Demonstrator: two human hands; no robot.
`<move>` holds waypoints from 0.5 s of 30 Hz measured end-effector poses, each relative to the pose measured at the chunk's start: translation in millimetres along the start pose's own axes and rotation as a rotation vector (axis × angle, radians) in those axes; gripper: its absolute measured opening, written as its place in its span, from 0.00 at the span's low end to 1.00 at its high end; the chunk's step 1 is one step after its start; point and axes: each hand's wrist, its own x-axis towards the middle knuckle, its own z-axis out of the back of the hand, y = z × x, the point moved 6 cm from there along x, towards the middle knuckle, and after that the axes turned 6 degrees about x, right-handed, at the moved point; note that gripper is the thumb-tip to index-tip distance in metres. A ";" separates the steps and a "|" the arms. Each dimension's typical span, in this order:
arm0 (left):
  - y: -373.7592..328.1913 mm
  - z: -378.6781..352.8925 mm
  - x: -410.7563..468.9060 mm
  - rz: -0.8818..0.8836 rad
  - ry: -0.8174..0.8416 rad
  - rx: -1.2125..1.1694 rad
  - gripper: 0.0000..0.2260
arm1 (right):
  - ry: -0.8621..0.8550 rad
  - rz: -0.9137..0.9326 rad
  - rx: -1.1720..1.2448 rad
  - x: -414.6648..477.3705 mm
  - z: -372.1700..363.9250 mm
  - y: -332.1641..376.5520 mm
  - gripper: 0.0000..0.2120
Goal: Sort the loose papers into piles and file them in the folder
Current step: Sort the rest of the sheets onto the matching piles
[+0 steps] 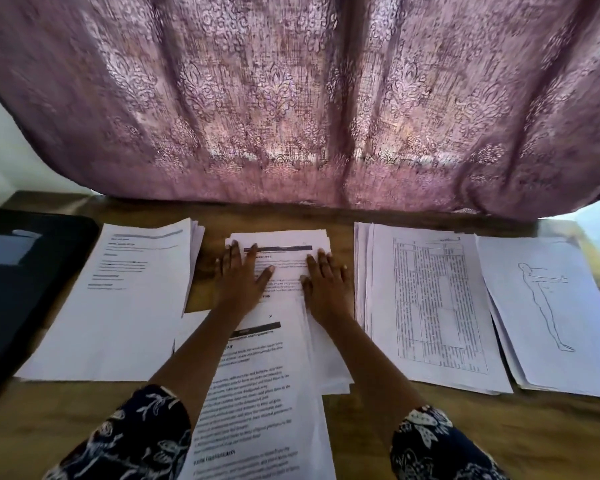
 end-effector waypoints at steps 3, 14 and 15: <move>-5.1 1.7 11.3 -0.058 -0.023 0.023 0.32 | -0.049 -0.025 0.005 3.8 2.9 -0.4 0.36; -15.9 7.9 7.0 -0.192 -0.132 0.051 0.23 | 0.007 0.028 0.025 51.9 23.0 -20.6 0.30; -16.4 8.6 5.8 -0.195 -0.143 0.047 0.23 | -0.012 0.021 0.033 48.9 24.8 -17.1 0.29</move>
